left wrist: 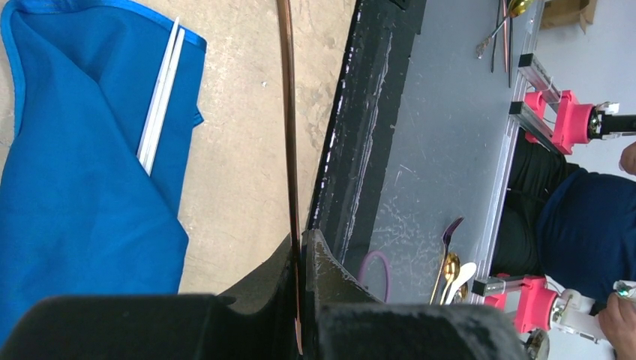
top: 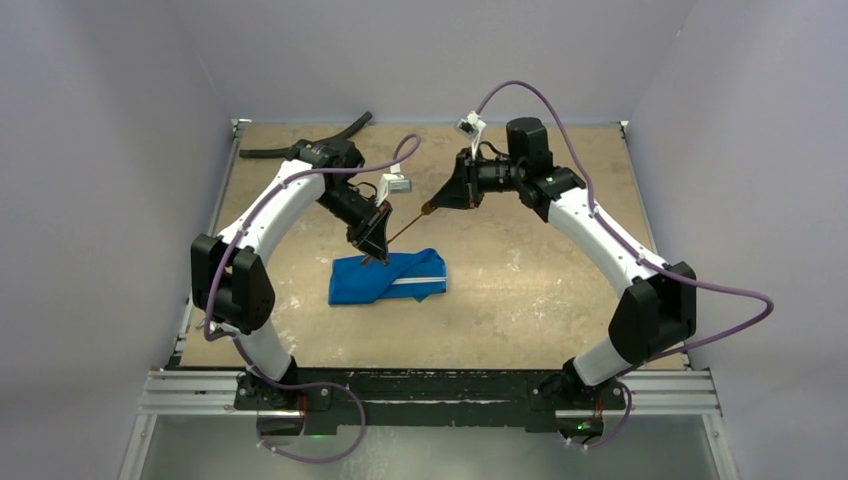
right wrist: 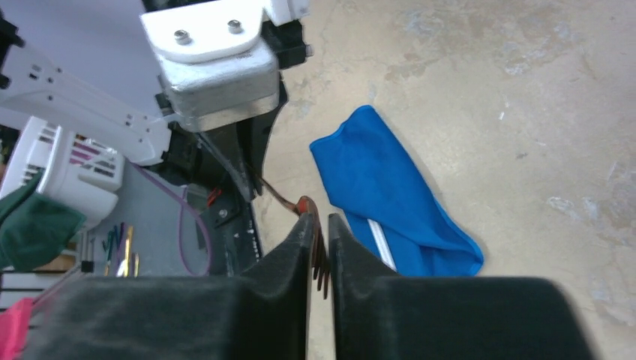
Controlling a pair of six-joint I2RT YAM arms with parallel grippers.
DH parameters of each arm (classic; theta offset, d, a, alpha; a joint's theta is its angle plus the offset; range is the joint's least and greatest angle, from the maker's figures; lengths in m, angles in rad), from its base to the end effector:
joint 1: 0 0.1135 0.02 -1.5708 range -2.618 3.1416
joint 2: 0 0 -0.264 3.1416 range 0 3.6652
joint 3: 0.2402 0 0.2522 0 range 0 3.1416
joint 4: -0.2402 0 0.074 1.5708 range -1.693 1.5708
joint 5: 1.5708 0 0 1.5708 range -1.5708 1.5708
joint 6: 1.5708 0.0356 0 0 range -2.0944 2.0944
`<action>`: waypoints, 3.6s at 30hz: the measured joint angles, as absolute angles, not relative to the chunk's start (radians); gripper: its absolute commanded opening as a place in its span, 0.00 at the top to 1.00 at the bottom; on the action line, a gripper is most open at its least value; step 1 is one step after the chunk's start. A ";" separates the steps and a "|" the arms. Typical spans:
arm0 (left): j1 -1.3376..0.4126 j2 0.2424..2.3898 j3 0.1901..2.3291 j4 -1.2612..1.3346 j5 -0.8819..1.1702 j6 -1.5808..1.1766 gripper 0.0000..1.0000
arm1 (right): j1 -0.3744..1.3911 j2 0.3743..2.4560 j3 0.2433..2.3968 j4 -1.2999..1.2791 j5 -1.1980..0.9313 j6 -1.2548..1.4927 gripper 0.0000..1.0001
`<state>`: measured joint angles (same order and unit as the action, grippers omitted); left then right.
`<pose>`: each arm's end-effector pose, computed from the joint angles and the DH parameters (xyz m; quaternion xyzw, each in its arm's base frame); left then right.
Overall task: Fold the napkin into a case and place the utensils inside
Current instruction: Pass from the left arm to the right, then insert the fork into the folded napkin.
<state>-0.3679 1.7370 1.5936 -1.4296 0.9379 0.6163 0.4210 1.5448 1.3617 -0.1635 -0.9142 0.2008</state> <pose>0.2831 -0.1399 0.3032 0.4210 0.7864 -0.4486 0.0550 0.3124 0.1708 0.3593 -0.3327 0.7021 0.5016 0.3804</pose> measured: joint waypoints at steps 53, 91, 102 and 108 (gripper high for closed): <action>-0.131 1.684 1.105 -0.885 0.405 0.464 0.76 | 0.398 1.269 0.875 -0.321 -0.248 0.599 1.00; -0.126 1.682 0.978 -0.814 0.346 0.646 0.84 | 0.593 1.494 0.815 0.038 -0.219 0.856 1.00; -0.125 1.682 0.975 -0.809 0.346 0.649 0.85 | 0.651 1.579 0.815 0.139 -0.191 0.929 1.00; -0.125 1.682 0.975 -0.809 0.346 0.650 0.85 | 0.688 1.621 0.815 0.184 -0.185 0.954 1.00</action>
